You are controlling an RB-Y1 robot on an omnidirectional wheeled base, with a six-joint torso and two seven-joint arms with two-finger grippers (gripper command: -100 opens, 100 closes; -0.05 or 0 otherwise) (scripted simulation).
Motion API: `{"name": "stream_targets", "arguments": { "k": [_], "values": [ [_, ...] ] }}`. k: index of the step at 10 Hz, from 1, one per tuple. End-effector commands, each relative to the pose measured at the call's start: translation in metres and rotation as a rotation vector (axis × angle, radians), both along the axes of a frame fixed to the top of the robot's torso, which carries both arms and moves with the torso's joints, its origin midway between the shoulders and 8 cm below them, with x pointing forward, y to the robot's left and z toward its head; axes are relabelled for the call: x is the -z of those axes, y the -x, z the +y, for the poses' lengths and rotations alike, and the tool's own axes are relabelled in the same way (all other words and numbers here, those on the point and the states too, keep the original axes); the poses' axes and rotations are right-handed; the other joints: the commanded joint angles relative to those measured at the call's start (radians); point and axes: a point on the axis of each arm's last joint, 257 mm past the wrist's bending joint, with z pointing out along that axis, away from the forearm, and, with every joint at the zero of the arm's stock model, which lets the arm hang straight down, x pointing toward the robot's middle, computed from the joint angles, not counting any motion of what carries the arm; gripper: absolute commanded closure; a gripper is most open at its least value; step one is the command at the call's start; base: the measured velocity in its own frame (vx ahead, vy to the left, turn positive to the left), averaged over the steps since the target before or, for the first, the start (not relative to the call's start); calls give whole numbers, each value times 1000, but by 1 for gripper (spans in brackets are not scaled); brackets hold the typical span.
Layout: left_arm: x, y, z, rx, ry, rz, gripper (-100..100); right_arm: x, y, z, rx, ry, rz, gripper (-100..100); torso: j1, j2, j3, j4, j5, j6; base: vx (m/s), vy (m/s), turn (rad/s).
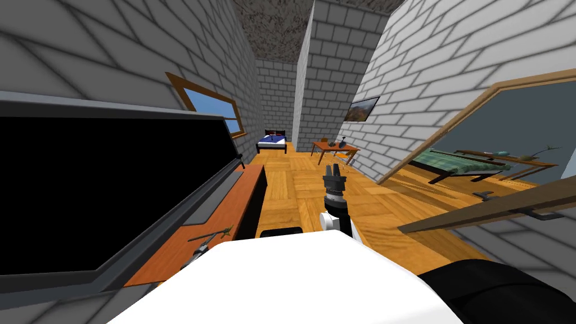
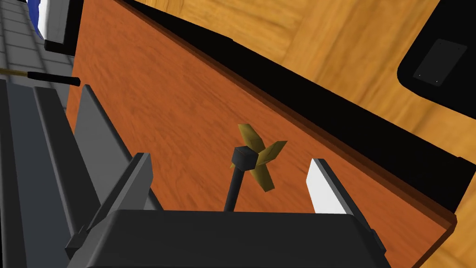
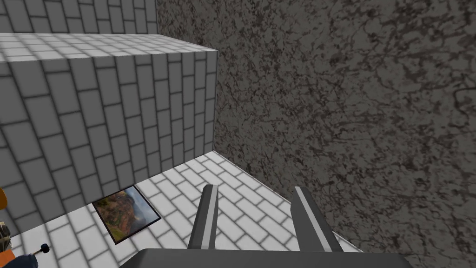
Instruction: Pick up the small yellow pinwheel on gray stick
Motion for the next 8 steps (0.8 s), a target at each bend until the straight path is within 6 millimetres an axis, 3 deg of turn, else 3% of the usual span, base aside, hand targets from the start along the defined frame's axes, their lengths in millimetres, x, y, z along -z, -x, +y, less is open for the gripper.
{"name": "stream_targets", "arguments": {
  "k": [1, 2, 8],
  "values": [
    [1, 0, 3, -15, 14, 10, -100, 0, 0, 0, 0, 0, 0, 0, 0, 0, 0, 0, 0, 0, -21, 24, -59],
    [13, 18, 19, -38, 3, 65, -100, 0, 0, 0, 0, 0, 0, 0, -1, -1, 0, 0, 0, -1, -51, 25, -326],
    [32, 52, 52, -133, 31, 173, -100, 0, 0, 0, 0, 0, 0, 0, 0, -1, 0, 0, 0, 0, -40, 42, -274]
  ]
}}
